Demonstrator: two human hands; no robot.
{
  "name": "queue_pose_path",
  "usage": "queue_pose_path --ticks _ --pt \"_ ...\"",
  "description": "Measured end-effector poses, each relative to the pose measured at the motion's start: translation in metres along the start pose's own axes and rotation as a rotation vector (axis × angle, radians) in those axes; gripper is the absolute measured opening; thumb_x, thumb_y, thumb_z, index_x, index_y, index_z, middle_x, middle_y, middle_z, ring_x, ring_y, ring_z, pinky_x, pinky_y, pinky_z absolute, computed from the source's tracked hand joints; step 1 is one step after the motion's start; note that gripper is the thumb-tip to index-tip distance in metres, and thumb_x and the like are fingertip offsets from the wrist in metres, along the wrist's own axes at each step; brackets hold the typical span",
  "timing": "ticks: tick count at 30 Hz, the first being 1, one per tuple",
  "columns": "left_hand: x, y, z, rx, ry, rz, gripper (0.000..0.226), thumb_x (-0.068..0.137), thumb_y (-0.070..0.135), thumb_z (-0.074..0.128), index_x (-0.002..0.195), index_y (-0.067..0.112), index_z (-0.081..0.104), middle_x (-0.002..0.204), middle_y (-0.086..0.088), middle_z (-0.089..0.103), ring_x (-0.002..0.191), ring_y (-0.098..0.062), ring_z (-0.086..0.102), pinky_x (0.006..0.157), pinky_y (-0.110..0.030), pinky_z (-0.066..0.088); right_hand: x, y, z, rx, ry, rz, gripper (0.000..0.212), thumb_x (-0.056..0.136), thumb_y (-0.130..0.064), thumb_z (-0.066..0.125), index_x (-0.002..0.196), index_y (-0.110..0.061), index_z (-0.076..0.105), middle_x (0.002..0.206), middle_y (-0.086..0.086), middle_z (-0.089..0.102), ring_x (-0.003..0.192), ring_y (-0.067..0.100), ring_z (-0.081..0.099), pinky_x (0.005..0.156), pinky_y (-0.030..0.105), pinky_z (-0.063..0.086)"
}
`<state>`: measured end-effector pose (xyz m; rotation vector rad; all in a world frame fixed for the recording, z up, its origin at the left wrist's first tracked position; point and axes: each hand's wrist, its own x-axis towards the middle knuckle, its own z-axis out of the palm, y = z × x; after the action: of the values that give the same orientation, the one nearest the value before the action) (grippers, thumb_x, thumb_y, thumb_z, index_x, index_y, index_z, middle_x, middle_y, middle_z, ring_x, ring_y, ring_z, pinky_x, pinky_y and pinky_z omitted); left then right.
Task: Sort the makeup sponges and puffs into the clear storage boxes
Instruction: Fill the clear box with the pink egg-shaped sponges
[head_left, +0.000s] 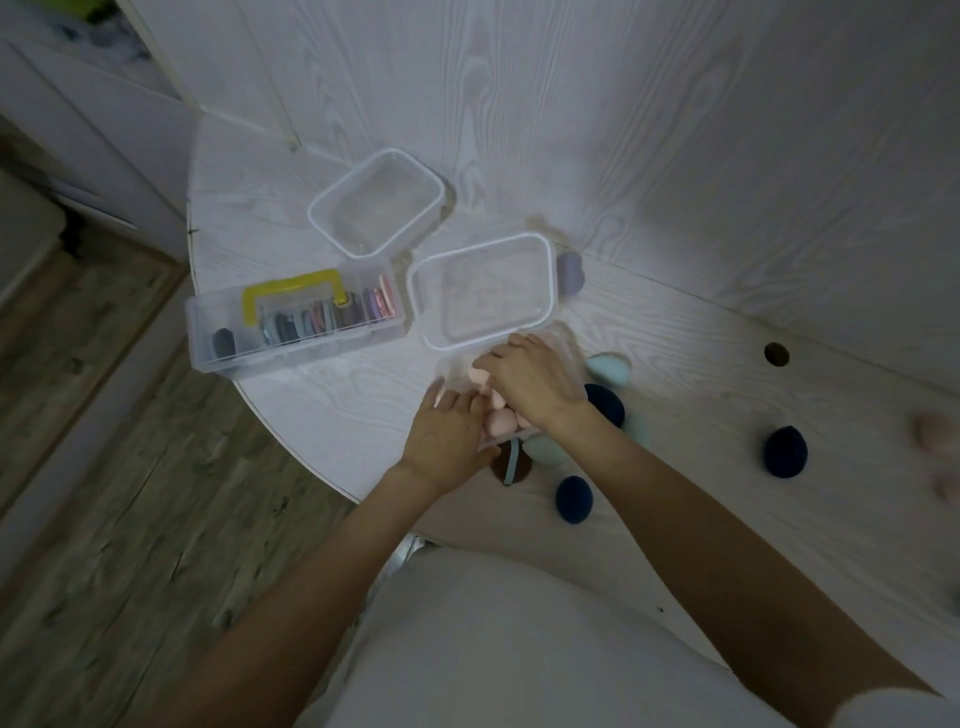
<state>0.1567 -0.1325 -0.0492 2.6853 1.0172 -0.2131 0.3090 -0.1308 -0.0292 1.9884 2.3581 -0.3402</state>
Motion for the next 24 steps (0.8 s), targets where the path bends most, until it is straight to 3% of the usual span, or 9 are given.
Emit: queue_pose_path --ticks 3,7,10,12,13,15,18,21,24 --pt "-0.004 0.002 -0.01 0.065 -0.052 -0.031 0.069 0.085 0.062 0.044 0.139 0.018 0.035 0.143 0.001 0.041 0.135 -0.02 0.031 0.107 -0.059 -0.017 -0.01 0.004 0.007 0.115 0.126 0.088 0.017 0.083 -0.011 0.058 0.098 -0.01 0.066 0.097 0.009 0.065 0.092 0.029 0.056 0.078 0.038 0.041" --pt "-0.007 0.0 -0.016 0.002 -0.028 -0.047 0.065 0.085 0.065 0.039 0.135 0.022 0.043 0.139 0.004 0.047 0.134 -0.016 0.032 0.109 -0.055 -0.019 -0.022 0.003 0.006 0.155 0.191 0.103 0.031 0.084 -0.019 0.061 0.115 -0.014 0.063 0.113 0.007 0.063 0.099 0.029 0.053 0.085 0.038 0.041" --pt "-0.01 -0.003 -0.015 -0.05 0.032 -0.038 0.069 0.083 0.064 0.027 0.131 0.021 0.049 0.131 0.003 0.055 0.13 -0.016 0.039 0.114 -0.051 -0.01 -0.028 0.003 0.006 0.109 0.124 0.072 0.034 0.088 -0.031 0.056 0.121 -0.024 0.06 0.13 0.004 0.052 0.11 0.026 0.046 0.093 0.037 0.035" --pt "-0.012 -0.007 -0.015 -0.137 0.117 -0.027 0.07 0.078 0.058 0.022 0.121 0.017 0.058 0.122 0.0 0.062 0.121 -0.02 0.049 0.116 -0.045 0.008 -0.032 0.003 0.007 0.088 0.098 0.057 0.033 0.088 -0.035 0.055 0.12 -0.029 0.061 0.131 0.002 0.05 0.11 0.024 0.044 0.094 0.036 0.032" --pt "-0.013 -0.01 -0.013 -0.206 0.189 -0.037 0.065 0.077 0.053 0.025 0.115 0.015 0.061 0.115 -0.002 0.065 0.113 -0.022 0.055 0.112 -0.04 0.02 -0.033 0.002 0.007 0.092 0.091 0.062 0.034 0.087 -0.036 0.055 0.119 -0.03 0.061 0.129 0.002 0.049 0.109 0.023 0.044 0.094 0.035 0.03" --pt "-0.017 -0.015 -0.014 -0.353 0.313 -0.089 0.047 0.079 0.043 0.036 0.106 0.015 0.063 0.103 -0.001 0.067 0.098 -0.022 0.06 0.09 -0.028 0.039 -0.036 0.0 0.009 0.085 0.091 0.079 0.032 0.087 -0.034 0.054 0.117 -0.03 0.061 0.126 0.001 0.05 0.108 0.023 0.045 0.095 0.034 0.029" --pt "-0.017 -0.019 -0.02 -0.483 0.378 -0.173 0.018 0.084 0.026 0.057 0.099 0.018 0.06 0.094 0.006 0.064 0.086 -0.015 0.058 0.07 -0.022 0.037 -0.041 0.0 0.009 0.114 0.103 0.093 0.028 0.087 -0.03 0.051 0.113 -0.026 0.062 0.126 0.001 0.052 0.116 0.023 0.045 0.097 0.033 0.025" --pt "-0.011 -0.018 -0.025 -0.565 0.393 -0.198 0.016 0.083 0.029 0.057 0.096 0.019 0.057 0.087 0.011 0.06 0.082 -0.009 0.058 0.066 -0.022 0.037 -0.05 0.002 0.005 0.196 0.134 0.138 0.031 0.09 -0.029 0.046 0.114 -0.023 0.064 0.128 0.0 0.054 0.125 0.023 0.041 0.101 0.034 0.023" --pt "-0.002 -0.005 -0.036 -0.622 0.397 -0.147 0.02 0.083 0.036 0.052 0.096 0.021 0.057 0.085 0.012 0.062 0.078 -0.007 0.058 0.067 -0.025 0.044 -0.076 0.002 -0.002 0.25 0.268 0.183 0.035 0.088 -0.031 0.037 0.101 -0.02 0.068 0.111 0.003 0.064 0.111 0.028 0.053 0.093 0.042 0.037"
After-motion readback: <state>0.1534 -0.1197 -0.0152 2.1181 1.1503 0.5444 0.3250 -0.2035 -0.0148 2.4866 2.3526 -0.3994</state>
